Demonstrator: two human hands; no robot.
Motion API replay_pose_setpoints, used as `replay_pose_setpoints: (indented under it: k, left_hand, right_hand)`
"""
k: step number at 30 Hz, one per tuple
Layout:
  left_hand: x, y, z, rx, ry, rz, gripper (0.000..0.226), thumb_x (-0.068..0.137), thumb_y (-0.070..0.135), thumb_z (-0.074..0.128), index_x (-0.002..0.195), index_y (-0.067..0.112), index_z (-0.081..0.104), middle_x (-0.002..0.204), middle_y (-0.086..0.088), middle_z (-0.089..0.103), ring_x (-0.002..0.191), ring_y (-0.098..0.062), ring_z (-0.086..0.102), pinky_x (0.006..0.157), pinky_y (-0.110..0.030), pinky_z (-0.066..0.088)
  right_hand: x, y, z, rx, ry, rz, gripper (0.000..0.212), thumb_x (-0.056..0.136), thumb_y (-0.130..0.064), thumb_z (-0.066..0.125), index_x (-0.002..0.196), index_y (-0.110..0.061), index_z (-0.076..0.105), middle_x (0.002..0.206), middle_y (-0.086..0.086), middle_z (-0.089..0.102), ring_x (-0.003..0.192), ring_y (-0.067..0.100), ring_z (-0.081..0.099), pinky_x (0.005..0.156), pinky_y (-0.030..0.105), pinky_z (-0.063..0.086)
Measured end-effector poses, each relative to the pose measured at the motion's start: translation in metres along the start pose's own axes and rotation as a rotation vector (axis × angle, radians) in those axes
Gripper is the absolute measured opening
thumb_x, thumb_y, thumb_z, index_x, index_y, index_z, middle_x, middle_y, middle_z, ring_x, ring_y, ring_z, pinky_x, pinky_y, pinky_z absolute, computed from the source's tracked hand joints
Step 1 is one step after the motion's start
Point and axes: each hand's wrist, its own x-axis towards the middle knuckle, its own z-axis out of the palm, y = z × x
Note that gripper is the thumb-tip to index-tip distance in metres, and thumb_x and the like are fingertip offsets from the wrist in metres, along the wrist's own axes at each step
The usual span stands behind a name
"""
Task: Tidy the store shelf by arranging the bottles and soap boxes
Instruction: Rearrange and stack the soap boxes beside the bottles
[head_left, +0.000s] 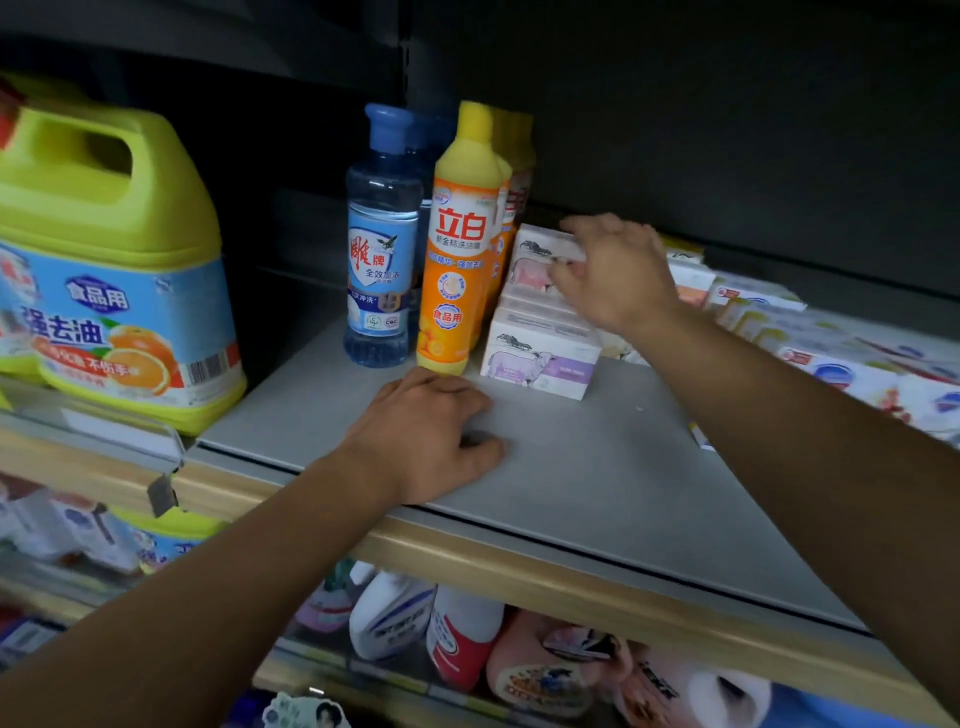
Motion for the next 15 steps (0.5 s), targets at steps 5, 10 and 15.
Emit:
replay_pose_setpoints:
  k: [5, 10, 15]
  left_hand:
    - [-0.003, 0.005, -0.005, 0.000, -0.026, -0.018, 0.075, 0.077, 0.073, 0.031, 0.132, 0.028, 0.057, 0.136, 0.008, 0.055, 0.126, -0.019, 0.045, 0.107, -0.038, 0.038]
    - [-0.011, 0.013, -0.009, -0.020, 0.030, -0.047, 0.049, 0.090, 0.055, 0.053, 0.127, 0.023, 0.061, 0.127, -0.002, 0.063, 0.116, -0.024, 0.054, 0.095, -0.038, 0.048]
    - [-0.011, 0.028, -0.017, -0.060, 0.098, -0.015, 0.046, 0.087, 0.045, 0.063, 0.127, 0.022, 0.061, 0.124, -0.002, 0.065, 0.108, -0.022, 0.061, 0.086, -0.031, 0.049]
  right_hand:
    - [-0.088, 0.003, -0.020, 0.200, -0.064, 0.044, 0.052, 0.094, -0.040, 0.055, 0.140, -0.018, 0.049, 0.141, 0.009, 0.051, 0.129, 0.030, 0.045, 0.108, 0.038, 0.036]
    - [-0.172, 0.023, -0.017, 0.188, -0.251, 0.117, 0.052, 0.094, -0.040, 0.055, 0.142, -0.018, 0.048, 0.141, 0.007, 0.050, 0.132, 0.028, 0.043, 0.110, 0.032, 0.031]
    - [-0.199, 0.044, -0.008, 0.217, -0.361, 0.224, 0.059, 0.094, -0.054, 0.046, 0.144, -0.021, 0.044, 0.147, 0.001, 0.045, 0.136, 0.022, 0.039, 0.112, 0.032, 0.031]
